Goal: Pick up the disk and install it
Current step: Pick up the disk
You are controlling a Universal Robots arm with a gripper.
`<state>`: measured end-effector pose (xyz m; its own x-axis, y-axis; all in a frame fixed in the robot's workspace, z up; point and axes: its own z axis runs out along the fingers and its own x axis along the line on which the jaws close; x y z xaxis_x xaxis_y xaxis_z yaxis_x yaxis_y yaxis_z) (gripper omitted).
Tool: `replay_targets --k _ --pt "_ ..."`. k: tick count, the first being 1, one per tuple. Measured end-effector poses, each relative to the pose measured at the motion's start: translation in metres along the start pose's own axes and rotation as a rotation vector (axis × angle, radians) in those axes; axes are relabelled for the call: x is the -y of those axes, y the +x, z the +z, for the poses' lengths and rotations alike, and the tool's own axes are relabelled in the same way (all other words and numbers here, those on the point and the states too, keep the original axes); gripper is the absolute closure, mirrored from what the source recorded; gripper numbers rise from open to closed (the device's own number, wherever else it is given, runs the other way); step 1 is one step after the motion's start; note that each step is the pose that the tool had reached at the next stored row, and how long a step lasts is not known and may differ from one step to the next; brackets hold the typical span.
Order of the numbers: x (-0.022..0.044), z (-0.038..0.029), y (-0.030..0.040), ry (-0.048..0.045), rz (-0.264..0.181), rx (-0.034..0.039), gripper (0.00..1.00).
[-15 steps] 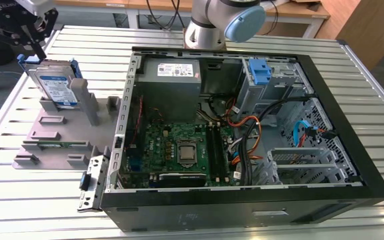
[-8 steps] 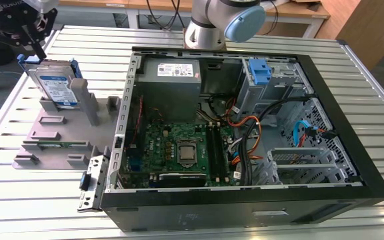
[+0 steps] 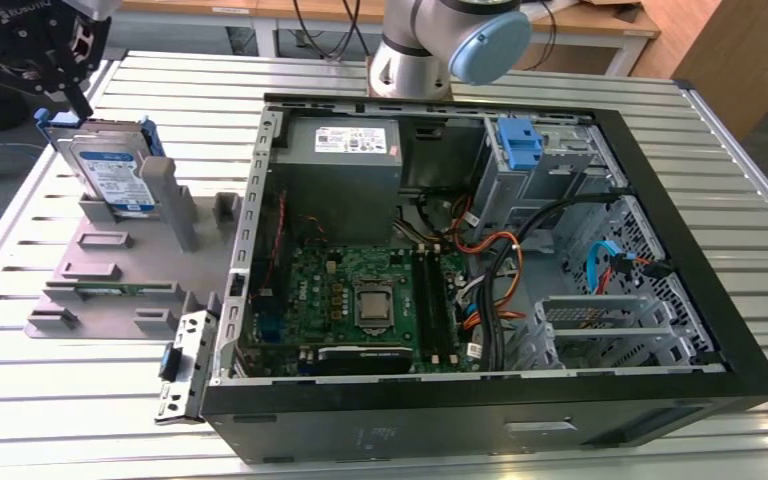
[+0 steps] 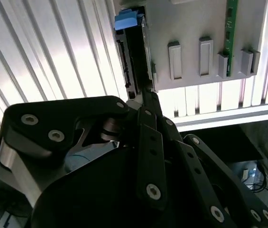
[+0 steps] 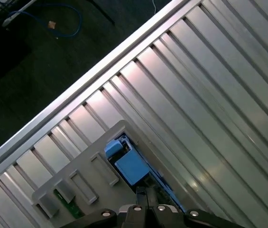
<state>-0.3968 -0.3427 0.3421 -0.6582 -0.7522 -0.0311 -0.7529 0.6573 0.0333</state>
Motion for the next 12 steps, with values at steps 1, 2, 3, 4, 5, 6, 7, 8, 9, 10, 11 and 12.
replay_targets --k 1,2,3,4,5,6,7,8,9,10,11,12 --pt "0.0000 0.0001 0.0000 -0.0005 -0.018 -0.0005 0.89" --pt "0.0000 0.0001 0.0000 -0.0011 -0.036 -0.0012 0.89" --pt "0.0000 0.0002 0.0000 -0.0016 -0.054 -0.0017 0.89" --pt "0.0000 0.0003 0.0000 -0.0022 -0.072 -0.0024 0.89" --pt "0.0000 0.0004 0.0000 -0.0028 -0.090 -0.0030 0.89" --pt "0.0000 0.0004 0.0000 -0.0034 -0.109 -0.0037 0.89" --pt "0.0000 0.0005 0.0000 -0.0038 -0.127 -0.0043 0.89" --pt "0.0000 0.0006 0.0000 -0.0044 -0.145 -0.0050 0.89" --pt "0.0000 0.0006 0.0000 -0.0049 -0.163 -0.0058 0.89" --pt "0.0000 0.0007 0.0000 -0.0053 -0.181 -0.0064 0.89" --pt "0.0000 0.0008 0.0000 -0.0058 -0.200 -0.0072 0.89" --pt "0.0000 0.0008 0.0000 -0.0063 -0.217 -0.0078 0.89"
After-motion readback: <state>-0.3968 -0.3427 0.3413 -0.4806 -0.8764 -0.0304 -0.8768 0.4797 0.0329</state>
